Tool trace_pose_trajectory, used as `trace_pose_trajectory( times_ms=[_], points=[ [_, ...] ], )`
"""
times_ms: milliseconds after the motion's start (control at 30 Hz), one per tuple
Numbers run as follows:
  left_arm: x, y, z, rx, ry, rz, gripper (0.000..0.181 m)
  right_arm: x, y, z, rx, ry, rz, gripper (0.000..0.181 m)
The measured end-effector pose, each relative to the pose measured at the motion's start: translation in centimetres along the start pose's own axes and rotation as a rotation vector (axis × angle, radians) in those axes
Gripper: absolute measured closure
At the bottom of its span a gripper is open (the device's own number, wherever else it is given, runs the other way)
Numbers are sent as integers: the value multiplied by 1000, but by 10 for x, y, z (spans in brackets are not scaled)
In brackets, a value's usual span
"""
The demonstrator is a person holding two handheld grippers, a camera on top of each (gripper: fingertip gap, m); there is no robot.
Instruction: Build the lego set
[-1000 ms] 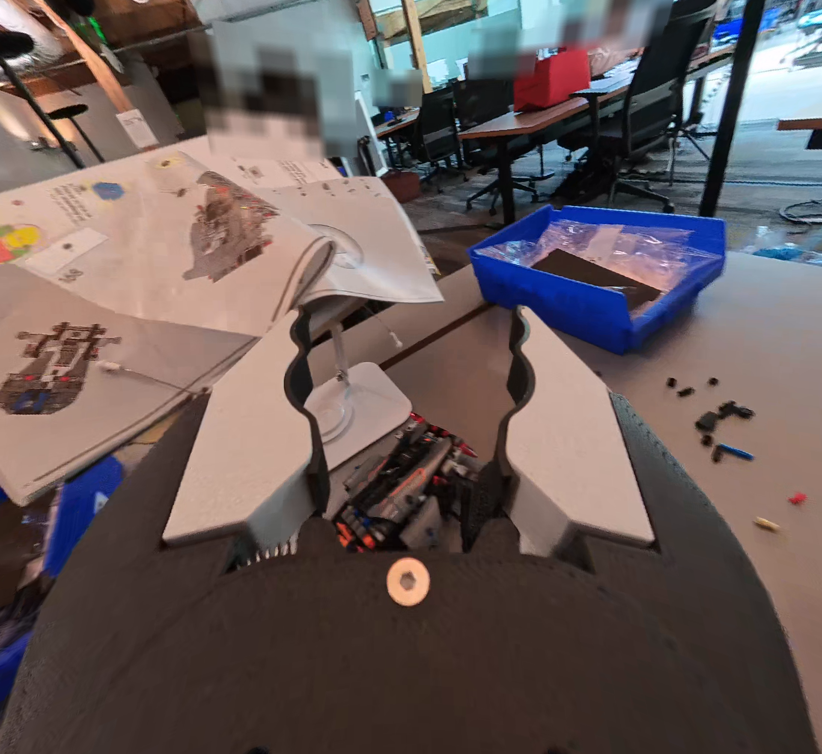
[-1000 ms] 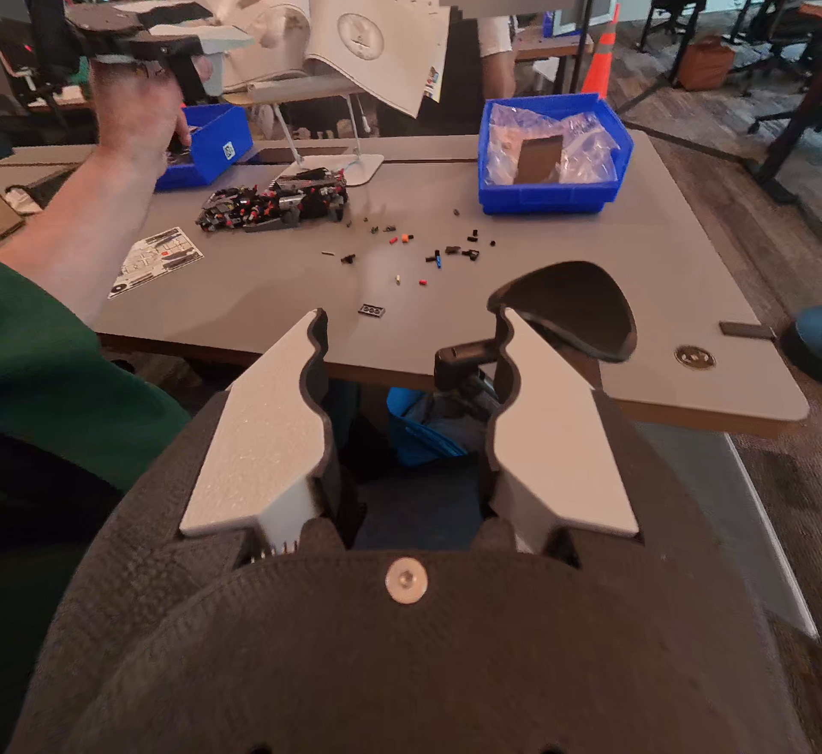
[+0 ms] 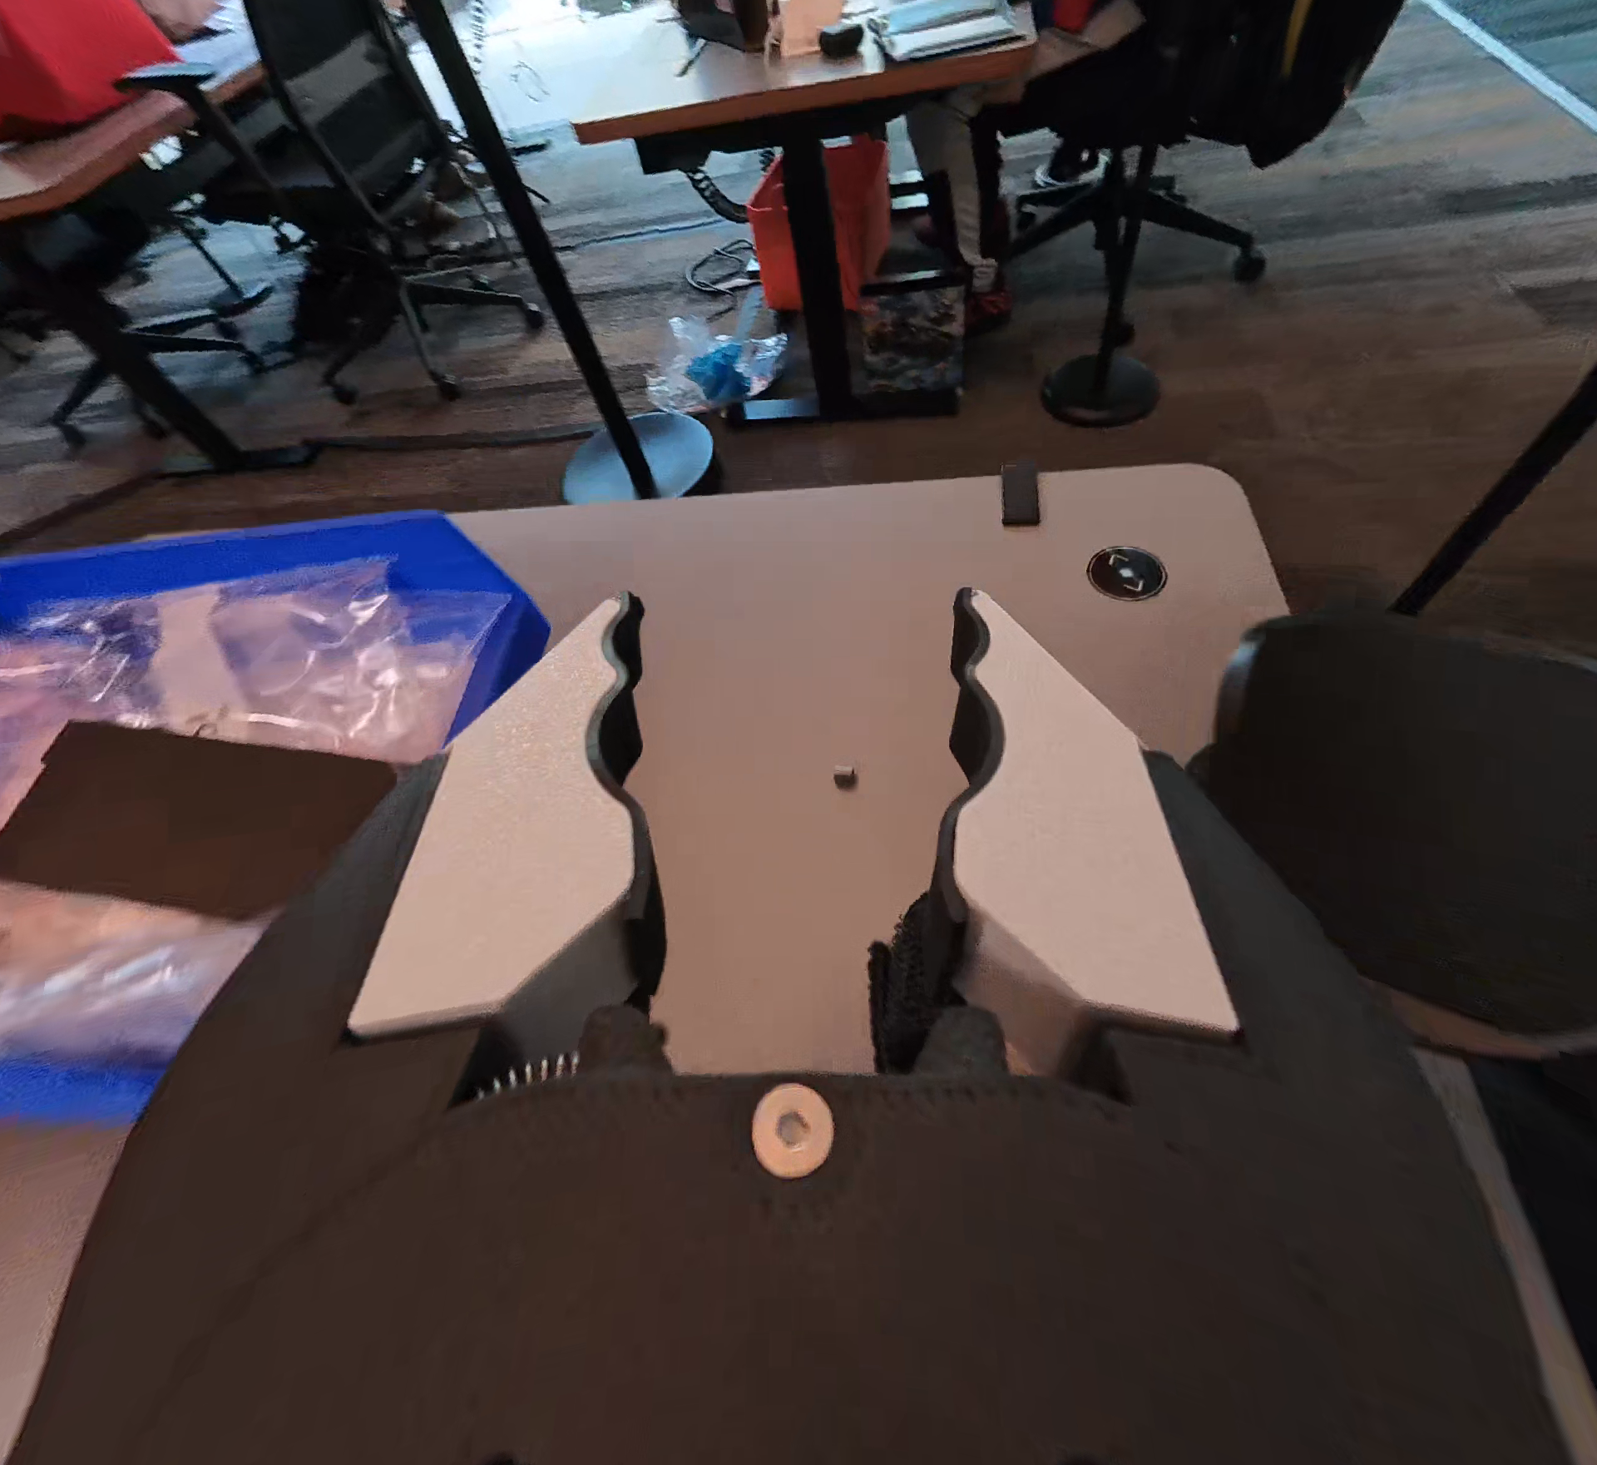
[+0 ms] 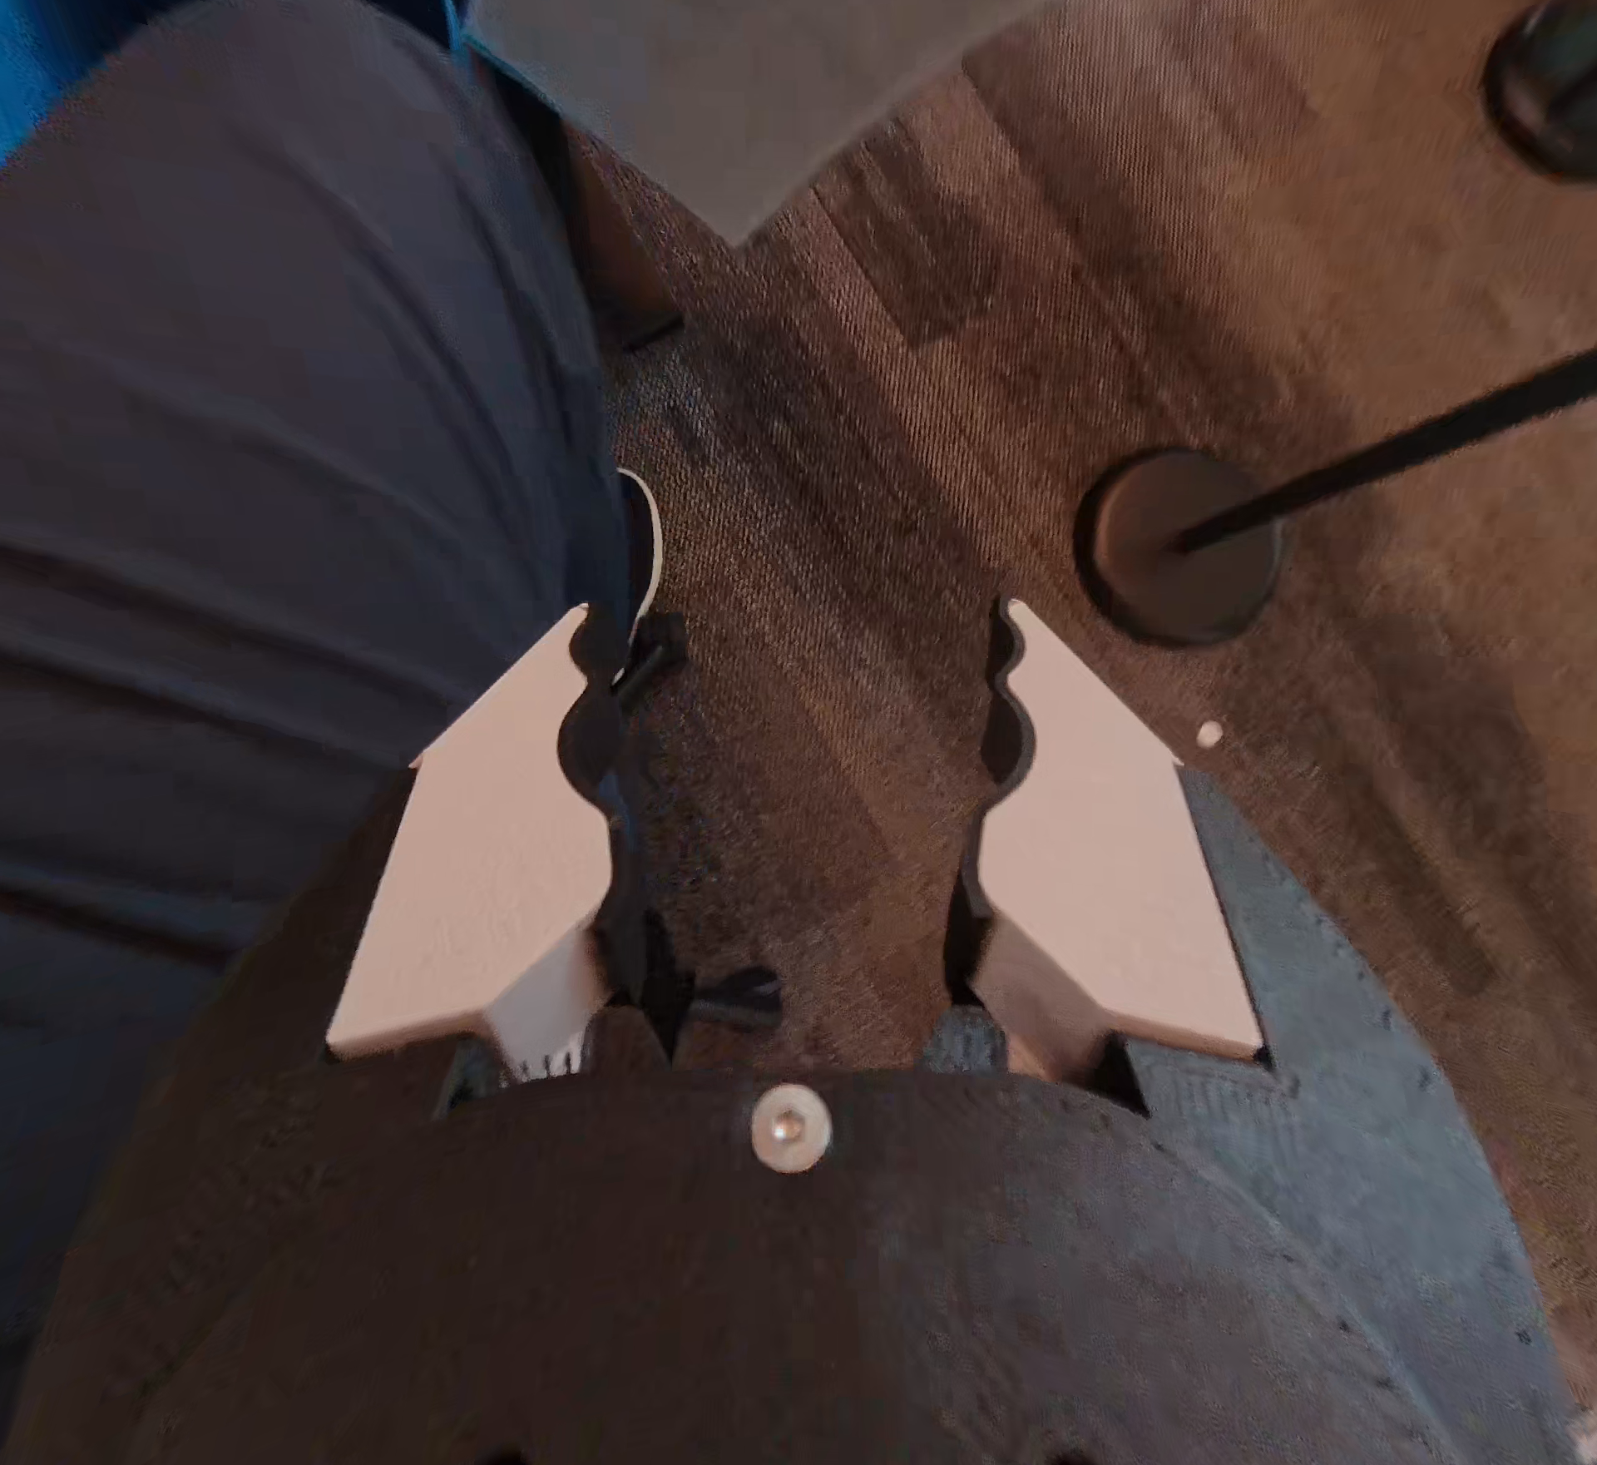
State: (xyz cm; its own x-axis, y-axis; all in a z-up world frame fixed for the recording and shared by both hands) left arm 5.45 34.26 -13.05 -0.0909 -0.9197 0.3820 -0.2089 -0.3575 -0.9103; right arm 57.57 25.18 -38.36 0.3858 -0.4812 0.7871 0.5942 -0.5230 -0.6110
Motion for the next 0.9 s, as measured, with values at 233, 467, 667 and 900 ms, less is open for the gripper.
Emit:
trace_pose_trajectory(
  times_ms=[233, 467, 667, 900],
  points=[
    [-97, -2, -13, -61, 147, -120, 112, -31, -1, -17, 55, -17, -217, 87],
    [-133, 0, -11, 31, 213, -244, 111, -19, 21, 5, 19, 21, -341, 93],
    [-141, -54, 3, 66, 278, -293, 113, -14, 31, 21, 4, 78, -380, 90],
    [-183, -64, 1, 202, 241, -428, 112, -7, 49, 37, -81, 98, -406, 84]
  ],
)
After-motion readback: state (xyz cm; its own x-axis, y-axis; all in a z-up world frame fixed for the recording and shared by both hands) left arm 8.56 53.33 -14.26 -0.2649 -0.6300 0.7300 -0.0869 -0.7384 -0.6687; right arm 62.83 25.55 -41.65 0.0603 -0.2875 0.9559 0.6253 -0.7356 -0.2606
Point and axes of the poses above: each gripper's, where its closed fingertips meet, x back along the fingers, y out of its underside, z = x × y across the jaws, the point moved 2 cm from there along x, back along the fingers, and after that the axes turned 3 degrees about y, right-handed, at the moved point
